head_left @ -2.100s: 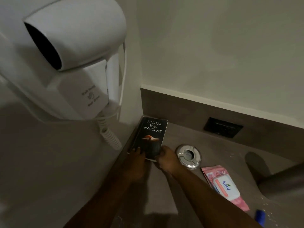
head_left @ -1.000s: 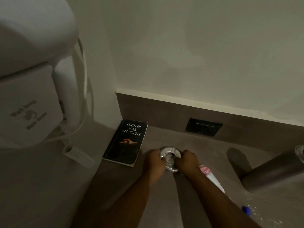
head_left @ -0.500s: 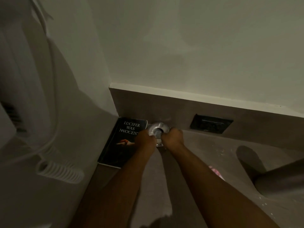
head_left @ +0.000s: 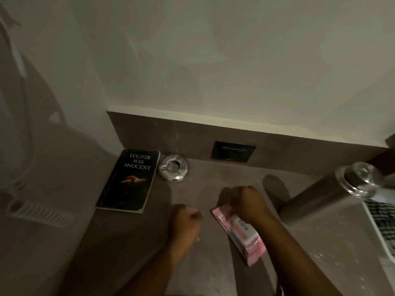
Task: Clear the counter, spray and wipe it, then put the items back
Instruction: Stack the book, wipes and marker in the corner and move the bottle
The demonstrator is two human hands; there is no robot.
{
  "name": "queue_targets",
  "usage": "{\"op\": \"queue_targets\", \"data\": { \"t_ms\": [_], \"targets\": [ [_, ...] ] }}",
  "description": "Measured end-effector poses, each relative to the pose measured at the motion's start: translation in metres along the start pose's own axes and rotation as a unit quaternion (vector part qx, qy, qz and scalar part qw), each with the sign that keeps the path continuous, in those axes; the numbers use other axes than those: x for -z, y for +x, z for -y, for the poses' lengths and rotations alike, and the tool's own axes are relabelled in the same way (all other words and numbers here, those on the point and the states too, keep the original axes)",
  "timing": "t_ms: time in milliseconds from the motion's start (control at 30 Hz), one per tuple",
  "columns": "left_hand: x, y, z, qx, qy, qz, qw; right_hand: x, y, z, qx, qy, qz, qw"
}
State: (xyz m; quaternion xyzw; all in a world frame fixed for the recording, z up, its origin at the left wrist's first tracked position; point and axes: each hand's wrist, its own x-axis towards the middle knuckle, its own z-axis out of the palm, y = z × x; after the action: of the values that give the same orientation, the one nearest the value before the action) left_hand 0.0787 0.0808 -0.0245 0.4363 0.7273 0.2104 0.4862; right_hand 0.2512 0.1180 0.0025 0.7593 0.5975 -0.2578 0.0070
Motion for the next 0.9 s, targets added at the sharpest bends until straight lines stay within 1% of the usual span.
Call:
{"op": "queue_targets", "data": {
  "t_ms": [33, 67, 100, 167, 233, 300, 333, 433, 567, 633, 700, 767, 833, 900],
  "targets": [
    [-0.014, -0.013, 0.000, 0.025, -0.021, 0.022, 0.999, -0.001, -0.008, -0.010, -0.005, -0.050, 0.043, 0.998],
    [-0.028, -0.023, -0.001, 0.043, -0.026, 0.044, 0.998, -0.003, -0.015, -0.017, -0.015, -0.072, 0.075, 0.994],
    [-0.039, -0.032, -0.004, 0.056, -0.027, 0.061, 0.996, -0.004, -0.022, -0.021, -0.029, -0.066, 0.098, 0.993],
    [-0.055, -0.042, -0.009, 0.057, -0.029, 0.083, 0.995, -0.009, -0.030, -0.027, -0.046, -0.019, 0.110, 0.993],
    [-0.063, -0.042, -0.011, 0.049, -0.023, 0.079, 0.995, -0.013, -0.034, -0.032, -0.046, 0.013, 0.093, 0.995],
    [-0.064, -0.038, -0.011, 0.043, -0.009, 0.059, 0.997, -0.016, -0.037, -0.033, -0.056, 0.070, 0.077, 0.993],
    [-0.063, -0.035, -0.012, 0.039, -0.012, 0.050, 0.998, -0.018, -0.037, -0.033, -0.060, 0.118, 0.073, 0.988],
    [-0.047, -0.024, -0.017, 0.016, -0.041, 0.035, 0.998, -0.020, -0.039, -0.020, -0.058, 0.272, 0.061, 0.959],
    [-0.004, -0.012, -0.030, 0.009, -0.066, -0.011, 0.998, -0.021, -0.038, 0.027, -0.058, 0.384, 0.026, 0.921],
    [0.021, -0.005, -0.033, -0.005, -0.106, -0.051, 0.993, -0.022, -0.033, 0.058, -0.051, 0.438, -0.013, 0.897],
    [0.050, 0.004, -0.037, -0.029, -0.097, -0.100, 0.990, -0.024, -0.027, 0.091, -0.049, 0.482, -0.044, 0.874],
    [0.078, 0.016, -0.038, -0.044, -0.062, -0.136, 0.988, -0.029, -0.017, 0.121, -0.059, 0.525, -0.040, 0.848],
    [0.104, 0.031, -0.038, -0.053, -0.041, -0.161, 0.985, -0.040, -0.006, 0.148, -0.053, 0.558, -0.007, 0.828],
    [0.124, 0.050, -0.036, -0.047, -0.017, -0.174, 0.983, -0.054, 0.011, 0.172, -0.013, 0.552, 0.011, 0.834]
  ]
}}
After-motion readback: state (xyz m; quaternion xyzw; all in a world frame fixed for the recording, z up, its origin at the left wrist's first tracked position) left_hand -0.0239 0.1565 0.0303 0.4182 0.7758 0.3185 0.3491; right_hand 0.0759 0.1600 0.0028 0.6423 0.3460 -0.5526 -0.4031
